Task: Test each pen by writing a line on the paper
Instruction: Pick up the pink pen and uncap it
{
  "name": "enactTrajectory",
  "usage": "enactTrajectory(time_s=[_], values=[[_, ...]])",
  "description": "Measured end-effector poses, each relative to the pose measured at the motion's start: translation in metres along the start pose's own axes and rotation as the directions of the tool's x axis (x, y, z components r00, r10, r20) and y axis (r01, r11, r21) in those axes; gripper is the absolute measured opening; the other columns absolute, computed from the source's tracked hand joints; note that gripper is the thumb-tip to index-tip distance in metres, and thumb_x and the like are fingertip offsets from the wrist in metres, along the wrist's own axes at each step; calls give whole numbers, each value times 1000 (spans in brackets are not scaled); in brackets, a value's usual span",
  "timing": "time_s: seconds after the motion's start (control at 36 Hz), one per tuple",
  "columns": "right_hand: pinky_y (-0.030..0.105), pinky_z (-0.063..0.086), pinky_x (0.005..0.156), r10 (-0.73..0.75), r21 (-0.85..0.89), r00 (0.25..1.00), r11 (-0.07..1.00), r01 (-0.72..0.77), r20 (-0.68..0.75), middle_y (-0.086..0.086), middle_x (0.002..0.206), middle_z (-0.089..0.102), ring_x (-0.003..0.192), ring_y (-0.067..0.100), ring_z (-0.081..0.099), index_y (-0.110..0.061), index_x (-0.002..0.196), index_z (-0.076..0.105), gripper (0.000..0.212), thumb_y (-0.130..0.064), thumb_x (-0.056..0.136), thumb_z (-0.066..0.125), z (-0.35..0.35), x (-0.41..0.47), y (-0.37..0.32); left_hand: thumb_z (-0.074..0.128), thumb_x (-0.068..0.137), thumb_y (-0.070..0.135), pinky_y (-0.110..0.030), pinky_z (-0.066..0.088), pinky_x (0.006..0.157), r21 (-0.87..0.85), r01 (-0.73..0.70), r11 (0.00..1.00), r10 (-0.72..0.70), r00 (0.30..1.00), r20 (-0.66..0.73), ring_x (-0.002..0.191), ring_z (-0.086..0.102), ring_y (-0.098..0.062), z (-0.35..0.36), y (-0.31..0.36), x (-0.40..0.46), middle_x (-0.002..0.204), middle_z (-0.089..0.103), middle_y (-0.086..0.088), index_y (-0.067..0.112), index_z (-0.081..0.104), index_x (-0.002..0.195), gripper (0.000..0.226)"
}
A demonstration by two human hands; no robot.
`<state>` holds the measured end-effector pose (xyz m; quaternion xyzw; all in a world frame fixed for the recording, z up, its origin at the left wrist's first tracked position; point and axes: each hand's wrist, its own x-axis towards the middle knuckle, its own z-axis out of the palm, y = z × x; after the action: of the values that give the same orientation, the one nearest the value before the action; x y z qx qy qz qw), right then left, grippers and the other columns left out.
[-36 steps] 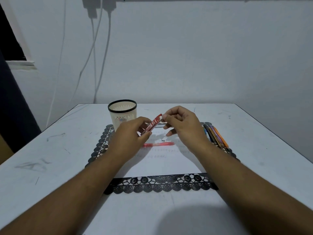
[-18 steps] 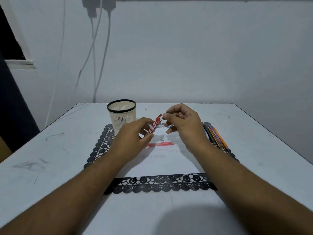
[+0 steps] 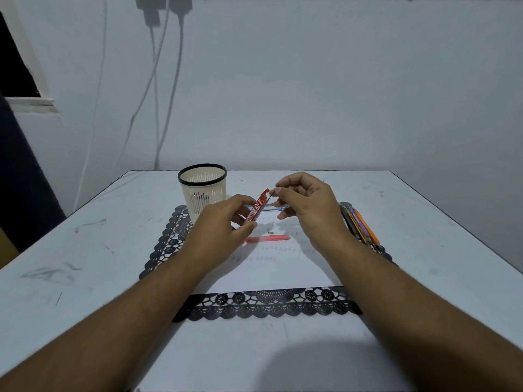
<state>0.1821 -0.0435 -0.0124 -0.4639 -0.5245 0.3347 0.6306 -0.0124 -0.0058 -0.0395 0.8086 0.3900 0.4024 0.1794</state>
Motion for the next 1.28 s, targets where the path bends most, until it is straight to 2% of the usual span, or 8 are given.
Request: enactTrajectory(time_s=[0.08, 0.19, 0.44, 0.61, 0.78, 1.0, 1.28], values=[[33, 58, 61, -7, 6, 1000, 1000, 7, -2, 15, 86, 74, 73, 18, 71, -10, 93, 71, 9, -2, 92, 74, 0, 1, 0, 80, 88, 14, -23, 60, 75, -16, -5, 1000, 5, 1000, 3, 81, 69, 4, 0, 0, 0, 96, 73, 18, 27, 70, 122, 37], [32, 59, 62, -20, 3, 1000, 1000, 20, 2, 9, 79, 70, 72, 17, 70, -8, 94, 70, 9, 0, 92, 74, -1, 2, 0, 79, 88, 14, -27, 61, 77, -10, -11, 1000, 11, 1000, 3, 81, 69, 3, 0, 1, 1, 97, 73, 17, 27, 70, 122, 37], [33, 62, 63, -26, -21, 999, 999, 25, -20, 15, 87, 73, 71, 16, 70, -6, 96, 70, 7, -1, 92, 74, -2, 2, -2, 79, 88, 15, -27, 61, 79, -2, -10, 1000, 10, 1000, 19, 83, 69, 3, 0, 2, -1, 97, 73, 18, 28, 69, 123, 38], [39, 63, 67, -23, -19, 999, 1000, 22, -39, 8, 84, 72, 74, 20, 70, -8, 94, 71, 4, -6, 93, 73, -3, 3, -2, 79, 88, 15, -26, 61, 79, 2, -18, 1000, 18, 1000, 19, 85, 69, 4, 0, 2, -1, 96, 71, 19, 28, 69, 124, 39], [35, 61, 62, -16, 11, 1000, 1000, 16, -14, 19, 91, 74, 72, 19, 69, -9, 95, 69, 8, -3, 93, 72, -3, 1, -4, 79, 88, 15, -30, 62, 79, -1, -16, 1000, 16, 1000, 23, 84, 70, 2, 1, 2, 0, 97, 72, 18, 28, 69, 123, 39], [37, 62, 62, -33, -39, 999, 999, 32, -29, 6, 86, 73, 80, 22, 73, -11, 92, 72, 5, -8, 92, 76, -5, 1, -2, 78, 89, 15, -25, 60, 77, -6, -10, 1000, 10, 1000, 18, 81, 69, 3, 1, 3, -1, 98, 74, 15, 26, 69, 124, 38], [37, 61, 61, 1, 33, 1000, 999, 0, -21, 14, 92, 76, 78, 24, 70, -7, 96, 69, 5, -7, 94, 73, -5, 0, -5, 79, 89, 15, -29, 61, 78, -10, -6, 1000, 6, 1000, 15, 81, 70, 1, 0, 4, 0, 96, 73, 16, 26, 69, 123, 38]])
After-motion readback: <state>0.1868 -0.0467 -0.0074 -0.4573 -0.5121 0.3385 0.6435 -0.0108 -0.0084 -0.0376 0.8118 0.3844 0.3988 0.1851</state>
